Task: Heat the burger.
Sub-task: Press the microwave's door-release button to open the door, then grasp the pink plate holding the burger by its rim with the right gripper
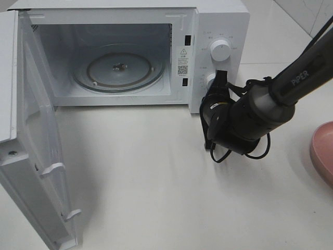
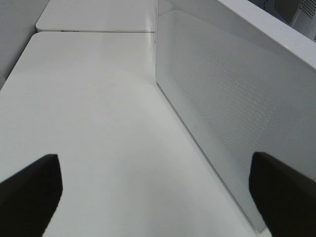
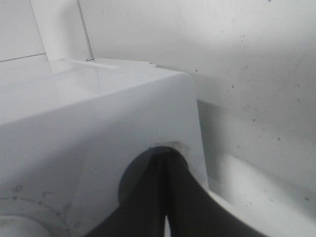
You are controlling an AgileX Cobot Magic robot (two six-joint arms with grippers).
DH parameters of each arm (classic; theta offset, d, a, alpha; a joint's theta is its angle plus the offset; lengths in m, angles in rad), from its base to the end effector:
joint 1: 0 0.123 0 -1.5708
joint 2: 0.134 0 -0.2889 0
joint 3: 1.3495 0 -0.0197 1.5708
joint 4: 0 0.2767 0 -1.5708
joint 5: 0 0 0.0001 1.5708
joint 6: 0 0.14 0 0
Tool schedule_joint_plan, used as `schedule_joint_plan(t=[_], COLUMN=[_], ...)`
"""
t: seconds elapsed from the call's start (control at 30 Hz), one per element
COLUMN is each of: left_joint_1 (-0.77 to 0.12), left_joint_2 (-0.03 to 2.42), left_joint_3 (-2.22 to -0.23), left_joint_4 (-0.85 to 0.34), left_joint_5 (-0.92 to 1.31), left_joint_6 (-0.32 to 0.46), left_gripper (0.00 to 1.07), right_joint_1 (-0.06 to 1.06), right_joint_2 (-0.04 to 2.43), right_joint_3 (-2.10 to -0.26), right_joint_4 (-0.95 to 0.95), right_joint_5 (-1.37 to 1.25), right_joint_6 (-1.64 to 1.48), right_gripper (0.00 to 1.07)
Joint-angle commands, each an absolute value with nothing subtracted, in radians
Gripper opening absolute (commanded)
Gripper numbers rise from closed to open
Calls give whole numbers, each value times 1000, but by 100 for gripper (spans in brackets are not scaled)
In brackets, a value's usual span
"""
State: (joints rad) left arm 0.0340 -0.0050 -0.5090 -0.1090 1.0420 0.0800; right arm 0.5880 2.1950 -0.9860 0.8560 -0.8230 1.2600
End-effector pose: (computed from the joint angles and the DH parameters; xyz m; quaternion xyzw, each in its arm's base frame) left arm 0.0571 -0.0112 0.2737 0.0214 0.8430 -0.0239 0.5369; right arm 0.4078 0.1788 0.0354 0.6263 0.5565 0.3848 0.3873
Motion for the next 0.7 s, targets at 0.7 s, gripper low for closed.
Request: schedule_joint_plan(t=[0.7], left_joint_1=[27], left_joint_2=[-26], left_joint_3=[-504], left_joint_4=[-111], left_joint_5=[1038], left_joint_6=[81], left_gripper=[98], right_joint_1=[559], right_joint_2=[1913], right_joint_3=[-758], right_joint_4=[498], right_joint_5=[-558], right_joint_6=[1105], right_gripper=[0])
